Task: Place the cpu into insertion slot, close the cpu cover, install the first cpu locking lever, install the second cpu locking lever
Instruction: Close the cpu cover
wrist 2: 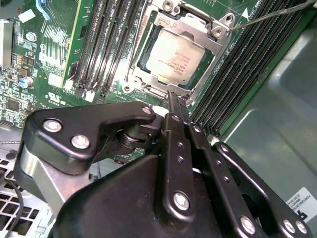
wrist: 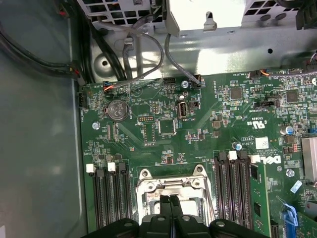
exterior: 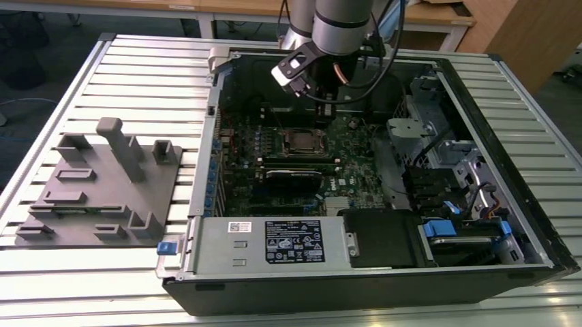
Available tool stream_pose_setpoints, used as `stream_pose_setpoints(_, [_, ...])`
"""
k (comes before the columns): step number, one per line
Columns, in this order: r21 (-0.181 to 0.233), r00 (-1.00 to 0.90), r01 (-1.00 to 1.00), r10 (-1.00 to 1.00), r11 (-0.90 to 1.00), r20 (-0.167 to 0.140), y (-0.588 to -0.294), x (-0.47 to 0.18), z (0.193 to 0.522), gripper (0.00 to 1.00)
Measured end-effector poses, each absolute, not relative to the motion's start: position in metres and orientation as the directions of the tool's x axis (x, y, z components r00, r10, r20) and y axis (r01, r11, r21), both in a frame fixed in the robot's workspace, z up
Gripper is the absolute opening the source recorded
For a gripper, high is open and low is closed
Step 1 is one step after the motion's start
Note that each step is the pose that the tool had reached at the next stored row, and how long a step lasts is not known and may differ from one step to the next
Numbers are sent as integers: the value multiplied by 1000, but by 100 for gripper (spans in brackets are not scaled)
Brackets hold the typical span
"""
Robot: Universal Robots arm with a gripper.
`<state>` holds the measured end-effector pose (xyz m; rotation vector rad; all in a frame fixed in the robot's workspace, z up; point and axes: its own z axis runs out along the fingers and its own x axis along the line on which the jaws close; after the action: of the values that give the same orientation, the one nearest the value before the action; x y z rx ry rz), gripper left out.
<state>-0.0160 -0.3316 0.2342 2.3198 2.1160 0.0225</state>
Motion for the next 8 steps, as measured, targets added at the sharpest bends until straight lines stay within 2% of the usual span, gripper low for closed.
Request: stream_pose_setpoints(8, [11, 50, 999, 999, -50, 9, -333, -21, 232, 10])
